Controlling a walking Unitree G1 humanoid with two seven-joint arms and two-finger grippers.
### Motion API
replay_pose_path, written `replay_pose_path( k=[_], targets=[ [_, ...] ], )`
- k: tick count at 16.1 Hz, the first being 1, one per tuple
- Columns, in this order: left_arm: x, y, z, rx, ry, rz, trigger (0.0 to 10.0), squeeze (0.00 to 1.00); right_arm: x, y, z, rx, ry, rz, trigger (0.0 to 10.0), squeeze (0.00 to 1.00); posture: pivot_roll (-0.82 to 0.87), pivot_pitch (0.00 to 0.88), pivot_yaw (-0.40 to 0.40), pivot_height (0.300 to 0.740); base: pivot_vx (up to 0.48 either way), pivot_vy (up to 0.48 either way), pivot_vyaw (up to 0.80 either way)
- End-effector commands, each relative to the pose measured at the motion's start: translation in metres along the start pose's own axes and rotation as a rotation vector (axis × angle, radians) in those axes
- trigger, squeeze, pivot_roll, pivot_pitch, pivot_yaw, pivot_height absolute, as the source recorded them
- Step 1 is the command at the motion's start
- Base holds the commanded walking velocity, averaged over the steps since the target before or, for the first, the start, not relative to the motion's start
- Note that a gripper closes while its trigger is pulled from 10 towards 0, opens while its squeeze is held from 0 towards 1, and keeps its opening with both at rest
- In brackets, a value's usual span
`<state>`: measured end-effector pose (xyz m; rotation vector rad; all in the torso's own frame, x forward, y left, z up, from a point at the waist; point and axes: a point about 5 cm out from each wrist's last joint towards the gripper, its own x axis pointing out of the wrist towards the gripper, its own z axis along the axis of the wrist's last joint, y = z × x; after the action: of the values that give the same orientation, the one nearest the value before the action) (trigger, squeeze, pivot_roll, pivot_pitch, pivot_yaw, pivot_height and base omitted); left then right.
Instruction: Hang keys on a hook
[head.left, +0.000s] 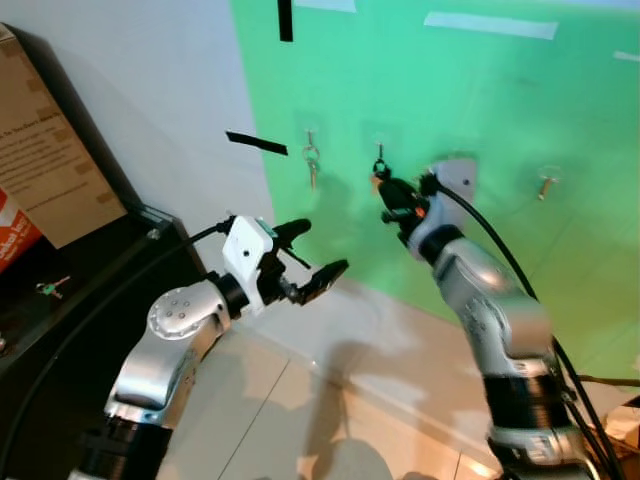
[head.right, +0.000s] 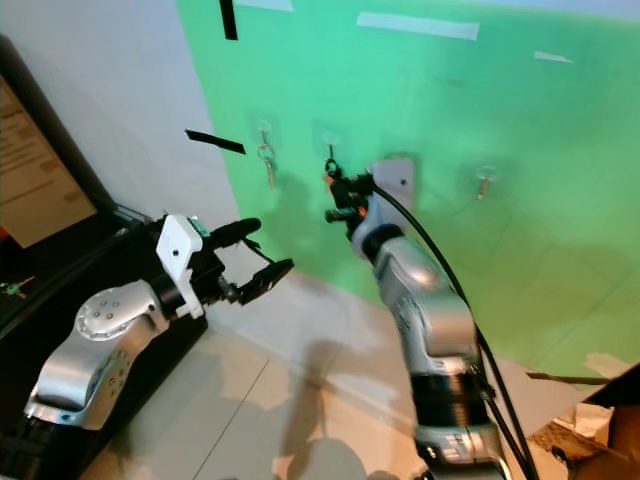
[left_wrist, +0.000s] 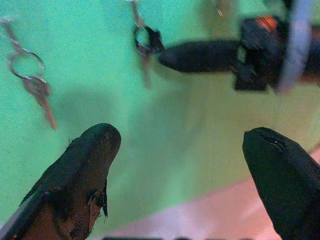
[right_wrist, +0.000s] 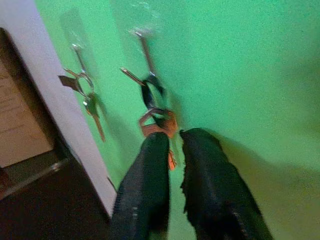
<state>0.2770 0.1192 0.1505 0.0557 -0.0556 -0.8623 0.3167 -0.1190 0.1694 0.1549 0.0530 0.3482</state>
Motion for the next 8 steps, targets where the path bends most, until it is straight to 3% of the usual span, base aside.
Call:
replay_pose_path(
  k=[1,4,5,8],
  targets=[
    [0.001,0.006,0.009,-0.01,-0.061,0.043,10.0,0.0,-0.011,-0.002,0.0,-0.019,-0.029,0.02,10.0,1.0,-0.14,0.0,0.114,0.74,0.0,0.0,0.0],
    [0.001,0.005,0.008,-0.035,-0.073,0.08,10.0,0.0,-0.033,-0.02,-0.015,-0.027,0.0,-0.065,10.0,1.0,-0.15,0.0,0.111,0.74,0.0,0.0,0.0],
    [0.001,0.007,0.005,-0.035,-0.057,0.119,10.0,0.0,-0.041,-0.027,-0.025,0.005,0.043,-0.104,10.0,1.0,-0.15,0.0,0.108,0.74,0.0,0.0,0.51],
    [-0.003,0.017,-0.004,0.008,0.005,0.228,10.0,0.0,-0.058,-0.039,-0.047,-0.042,0.131,-0.178,10.0,1.0,-0.15,0.0,0.099,0.74,0.0,0.0,0.79]
  ],
)
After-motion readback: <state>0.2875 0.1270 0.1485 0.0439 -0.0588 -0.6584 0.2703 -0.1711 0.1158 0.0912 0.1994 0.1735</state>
